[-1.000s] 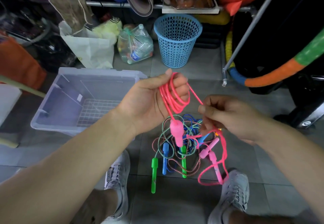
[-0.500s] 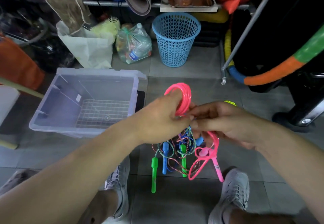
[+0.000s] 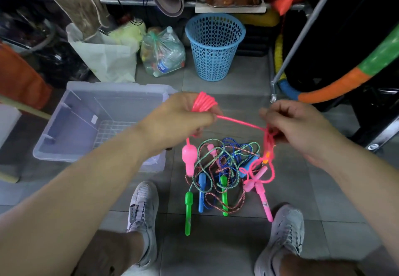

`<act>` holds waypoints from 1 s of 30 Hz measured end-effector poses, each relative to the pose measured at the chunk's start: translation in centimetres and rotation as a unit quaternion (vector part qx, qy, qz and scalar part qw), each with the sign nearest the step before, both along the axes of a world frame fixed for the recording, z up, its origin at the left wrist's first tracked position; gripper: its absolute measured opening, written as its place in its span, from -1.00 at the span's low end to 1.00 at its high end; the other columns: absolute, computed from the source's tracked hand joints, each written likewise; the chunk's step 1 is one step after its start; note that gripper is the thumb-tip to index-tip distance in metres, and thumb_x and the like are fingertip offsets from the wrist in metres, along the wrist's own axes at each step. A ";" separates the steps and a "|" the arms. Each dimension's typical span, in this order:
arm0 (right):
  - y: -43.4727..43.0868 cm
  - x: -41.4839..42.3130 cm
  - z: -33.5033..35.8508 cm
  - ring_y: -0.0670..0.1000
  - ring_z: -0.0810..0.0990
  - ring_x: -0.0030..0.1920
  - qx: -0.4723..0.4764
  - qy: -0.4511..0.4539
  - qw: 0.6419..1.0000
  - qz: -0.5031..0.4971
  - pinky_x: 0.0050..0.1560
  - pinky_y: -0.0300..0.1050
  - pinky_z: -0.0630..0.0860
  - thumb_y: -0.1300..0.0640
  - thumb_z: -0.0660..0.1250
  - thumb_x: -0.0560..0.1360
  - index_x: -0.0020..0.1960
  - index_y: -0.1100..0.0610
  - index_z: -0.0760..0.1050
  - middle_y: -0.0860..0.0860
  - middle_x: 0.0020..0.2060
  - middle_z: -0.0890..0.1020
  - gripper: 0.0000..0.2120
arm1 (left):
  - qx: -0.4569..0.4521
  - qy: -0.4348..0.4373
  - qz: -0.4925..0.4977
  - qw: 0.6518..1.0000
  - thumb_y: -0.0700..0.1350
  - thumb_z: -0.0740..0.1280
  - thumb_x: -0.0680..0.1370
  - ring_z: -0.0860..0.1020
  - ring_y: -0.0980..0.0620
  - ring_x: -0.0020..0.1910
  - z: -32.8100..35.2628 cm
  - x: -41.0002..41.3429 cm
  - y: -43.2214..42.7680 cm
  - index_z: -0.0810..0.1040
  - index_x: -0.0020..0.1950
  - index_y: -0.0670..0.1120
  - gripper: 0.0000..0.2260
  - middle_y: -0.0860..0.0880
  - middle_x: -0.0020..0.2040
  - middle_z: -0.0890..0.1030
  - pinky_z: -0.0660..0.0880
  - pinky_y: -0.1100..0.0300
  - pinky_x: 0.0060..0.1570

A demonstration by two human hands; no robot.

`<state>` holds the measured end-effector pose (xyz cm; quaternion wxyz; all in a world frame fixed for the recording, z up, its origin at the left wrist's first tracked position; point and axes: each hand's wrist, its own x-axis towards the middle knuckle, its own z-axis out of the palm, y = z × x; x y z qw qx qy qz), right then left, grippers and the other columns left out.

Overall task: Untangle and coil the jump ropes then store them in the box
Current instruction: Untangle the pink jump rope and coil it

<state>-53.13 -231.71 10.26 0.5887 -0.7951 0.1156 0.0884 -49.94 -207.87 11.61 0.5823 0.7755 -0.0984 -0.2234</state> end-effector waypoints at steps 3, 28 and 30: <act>-0.5 0.3 -0.2 -0.01 0.56 -0.45 -0.003 -0.047 0.998 -0.046 -0.36 -0.12 0.58 0.06 0.46 0.48 -0.27 0.13 0.54 0.05 -0.45 0.52 -0.78 | -0.044 0.029 0.003 0.999 -0.37 0.26 0.44 0.22 -0.04 -0.43 0.4 0.7 0.8 0.45 -0.35 -0.13 -0.79 -0.11 -0.45 0.29 0.32 0.16 -0.36; -2.5 -1.2 -2.3 -0.04 0.55 -0.34 -0.341 0.033 0.932 0.115 -0.36 -0.28 0.40 0.07 0.53 0.45 -0.17 0.09 0.60 -0.03 -0.33 0.64 -0.86 | -0.189 0.121 0.300 0.927 -0.29 0.30 0.55 0.28 0.06 -0.58 0.2 0.1 1.0 0.43 -0.34 -0.15 -0.74 -0.04 -0.52 0.40 0.39 0.23 -0.45; -1.9 -1.3 -2.6 -0.09 0.49 -0.33 -0.411 0.087 0.899 0.123 -0.42 -0.32 0.34 0.06 0.44 0.52 -0.05 0.12 0.64 -0.04 -0.26 0.61 -0.88 | -0.220 0.123 0.281 0.926 -0.27 0.30 0.57 0.27 0.06 -0.57 0.9 -0.2 0.4 0.41 -0.36 -0.13 -0.71 -0.03 -0.51 0.37 0.39 0.22 -0.43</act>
